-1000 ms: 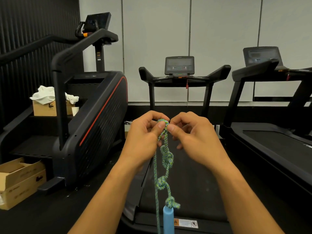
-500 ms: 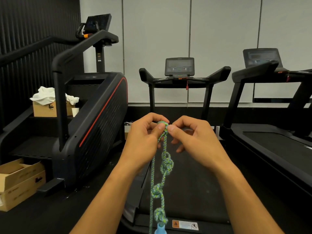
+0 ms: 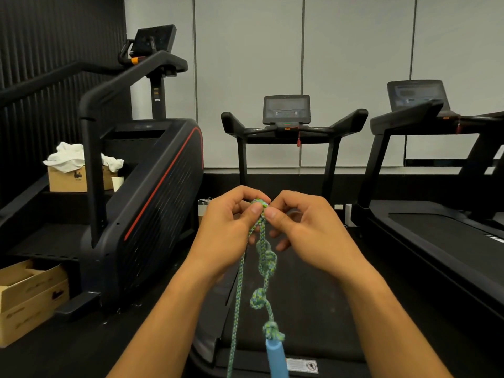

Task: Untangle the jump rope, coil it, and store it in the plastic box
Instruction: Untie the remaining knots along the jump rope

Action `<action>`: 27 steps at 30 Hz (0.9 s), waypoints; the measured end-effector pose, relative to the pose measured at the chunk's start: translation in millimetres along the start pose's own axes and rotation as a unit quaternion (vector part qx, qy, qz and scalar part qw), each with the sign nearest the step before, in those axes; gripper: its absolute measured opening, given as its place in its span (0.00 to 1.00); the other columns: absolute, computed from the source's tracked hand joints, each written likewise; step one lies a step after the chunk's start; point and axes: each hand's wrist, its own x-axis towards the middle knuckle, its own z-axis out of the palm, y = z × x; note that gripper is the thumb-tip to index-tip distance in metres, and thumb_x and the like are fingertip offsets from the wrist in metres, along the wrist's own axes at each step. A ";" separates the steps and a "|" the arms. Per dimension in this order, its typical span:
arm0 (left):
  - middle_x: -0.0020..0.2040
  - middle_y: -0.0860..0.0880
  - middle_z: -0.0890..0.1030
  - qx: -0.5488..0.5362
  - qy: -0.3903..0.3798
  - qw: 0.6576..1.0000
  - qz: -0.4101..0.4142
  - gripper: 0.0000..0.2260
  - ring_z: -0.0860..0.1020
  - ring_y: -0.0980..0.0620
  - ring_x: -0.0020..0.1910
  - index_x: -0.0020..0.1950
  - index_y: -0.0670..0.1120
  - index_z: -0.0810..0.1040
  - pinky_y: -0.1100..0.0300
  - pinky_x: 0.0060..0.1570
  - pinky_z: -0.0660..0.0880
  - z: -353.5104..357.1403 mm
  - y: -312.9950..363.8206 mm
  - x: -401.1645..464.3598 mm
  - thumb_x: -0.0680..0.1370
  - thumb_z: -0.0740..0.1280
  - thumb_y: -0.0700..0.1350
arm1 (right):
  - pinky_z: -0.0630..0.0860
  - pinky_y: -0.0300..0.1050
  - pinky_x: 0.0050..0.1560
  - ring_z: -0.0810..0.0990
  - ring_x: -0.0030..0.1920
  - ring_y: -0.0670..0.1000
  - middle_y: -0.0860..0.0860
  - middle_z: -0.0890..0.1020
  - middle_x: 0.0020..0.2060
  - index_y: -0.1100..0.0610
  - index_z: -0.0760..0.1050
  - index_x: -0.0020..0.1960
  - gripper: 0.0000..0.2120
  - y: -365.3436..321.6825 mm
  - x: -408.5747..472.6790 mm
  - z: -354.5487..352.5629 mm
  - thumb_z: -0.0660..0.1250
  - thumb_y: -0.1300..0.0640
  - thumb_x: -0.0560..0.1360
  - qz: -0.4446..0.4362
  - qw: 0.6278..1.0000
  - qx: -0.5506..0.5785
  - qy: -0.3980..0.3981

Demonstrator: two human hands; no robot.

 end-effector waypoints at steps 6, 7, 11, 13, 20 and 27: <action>0.38 0.41 0.80 -0.001 0.010 1.000 0.005 0.08 0.74 0.48 0.33 0.50 0.44 0.82 0.60 0.29 0.71 -0.8 0.7 1.0 0.81 0.64 0.36 | 0.82 0.48 0.35 0.82 0.37 0.50 0.55 0.78 0.40 0.61 0.78 0.43 0.06 -2.5 -0.6 -0.3 0.67 0.62 0.79 -0.003 0.998 0.056 -0.010; 0.38 0.41 0.79 0.000 0.012 1.000 0.004 0.08 0.74 0.48 0.33 0.50 0.44 0.82 0.61 0.29 0.71 -0.8 0.8 1.1 0.81 0.64 0.36 | 0.82 0.48 0.36 0.82 0.37 0.51 0.54 0.78 0.40 0.62 0.78 0.43 0.06 -2.5 -0.6 0.0 0.67 0.62 0.79 -0.005 0.998 0.057 -0.007; 0.35 0.45 0.79 -0.023 0.016 1.000 -0.013 0.08 0.74 0.46 0.34 0.49 0.45 0.82 0.62 0.29 0.71 -1.5 1.2 1.0 0.81 0.64 0.37 | 0.82 0.51 0.37 0.82 0.38 0.55 0.61 0.80 0.38 0.62 0.78 0.44 0.06 -2.0 -0.8 -0.6 0.66 0.63 0.79 -0.002 0.995 0.097 -0.013; 0.35 0.46 0.79 -0.042 0.010 0.999 -0.026 0.08 0.75 0.49 0.34 0.49 0.44 0.82 0.62 0.29 0.71 -1.1 2.9 -0.1 0.81 0.63 0.37 | 0.82 0.49 0.37 0.82 0.39 0.53 0.61 0.81 0.38 0.62 0.78 0.43 0.07 -1.8 -1.7 -3.0 0.65 0.65 0.79 0.008 0.989 0.145 -0.028; 0.37 0.44 0.80 -0.073 0.000 0.996 -0.051 0.08 0.76 0.52 0.34 0.50 0.42 0.82 0.63 0.29 0.71 -0.3 5.6 -0.5 0.82 0.63 0.37 | 0.82 0.47 0.39 0.83 0.42 0.54 0.65 0.82 0.42 0.67 0.78 0.47 0.05 2.7 -4.1 -11.1 0.65 0.65 0.78 0.025 0.977 0.203 -0.060; 0.37 0.44 0.80 -0.057 0.017 0.997 -0.043 0.08 0.74 0.52 0.31 0.50 0.43 0.82 0.63 0.27 0.70 0.4 4.0 -0.5 0.82 0.63 0.37 | 0.81 0.52 0.39 0.84 0.42 0.55 0.58 0.84 0.42 0.63 0.78 0.45 0.06 4.8 -4.2 -10.7 0.65 0.63 0.79 0.049 0.973 0.216 -0.058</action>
